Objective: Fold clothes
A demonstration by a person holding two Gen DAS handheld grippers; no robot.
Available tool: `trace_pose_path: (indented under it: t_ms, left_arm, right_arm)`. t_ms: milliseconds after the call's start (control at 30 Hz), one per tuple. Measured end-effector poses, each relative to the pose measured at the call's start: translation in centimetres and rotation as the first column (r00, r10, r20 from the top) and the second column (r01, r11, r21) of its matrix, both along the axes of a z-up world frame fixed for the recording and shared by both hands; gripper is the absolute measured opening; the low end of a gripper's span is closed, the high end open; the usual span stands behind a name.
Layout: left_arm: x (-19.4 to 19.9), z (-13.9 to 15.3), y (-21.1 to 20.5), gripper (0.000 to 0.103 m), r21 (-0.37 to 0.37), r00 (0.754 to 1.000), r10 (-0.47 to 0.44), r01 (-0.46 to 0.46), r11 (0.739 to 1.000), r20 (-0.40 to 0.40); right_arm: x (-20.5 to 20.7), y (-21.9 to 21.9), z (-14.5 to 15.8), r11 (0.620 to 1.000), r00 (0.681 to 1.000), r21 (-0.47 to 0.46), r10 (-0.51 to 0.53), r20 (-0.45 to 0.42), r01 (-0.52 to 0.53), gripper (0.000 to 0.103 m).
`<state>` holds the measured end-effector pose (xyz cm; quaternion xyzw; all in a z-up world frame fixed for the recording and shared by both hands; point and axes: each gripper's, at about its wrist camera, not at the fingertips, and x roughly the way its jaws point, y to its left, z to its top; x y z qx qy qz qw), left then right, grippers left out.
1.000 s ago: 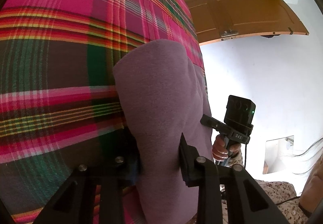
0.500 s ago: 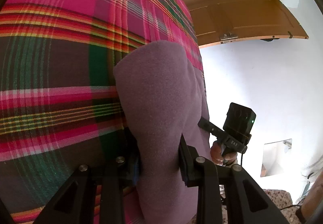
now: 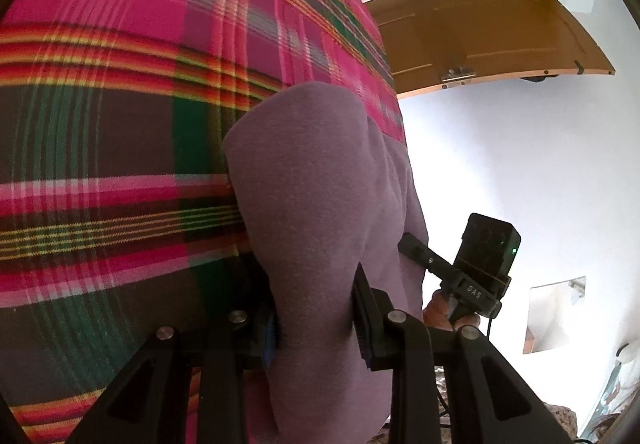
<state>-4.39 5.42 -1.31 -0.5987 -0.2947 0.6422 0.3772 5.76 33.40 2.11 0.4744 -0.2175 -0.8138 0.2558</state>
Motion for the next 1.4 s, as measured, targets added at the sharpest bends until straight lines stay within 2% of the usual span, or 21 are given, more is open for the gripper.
trace_pose_path:
  t_ms: [333,633,1000,1400]
  left_arm:
    - [-2.3,2.9,0.3,0.031,0.014,0.995,0.014,-0.013,1.0,-0.096]
    - [-6.2,4.3,-1.7,0.031,-0.001,0.989,0.065,-0.066,0.998,-0.135]
    - [-8.3,4.4,-5.9,0.031,-0.044,0.983,0.11,-0.118,0.992,-0.147]
    - [-12.7,3.7,-6.9,0.031,-0.036,0.97,0.189,-0.197,0.98,-0.151]
  right_arm:
    - [-0.2,-1.0,2.1,1.0,0.998,-0.019,-0.02,-0.056,0.019,0.021]
    - [-4.0,-4.3,3.7,1.0,0.995,-0.016,0.025,-0.097,-0.027,0.021]
    - [-8.4,-8.5,3.4,0.997,0.994,-0.043,0.066,-0.083,-0.07,0.021]
    - [-12.1,-11.3,3.2,0.997,0.994,-0.049,0.059,-0.091,-0.064,0.021]
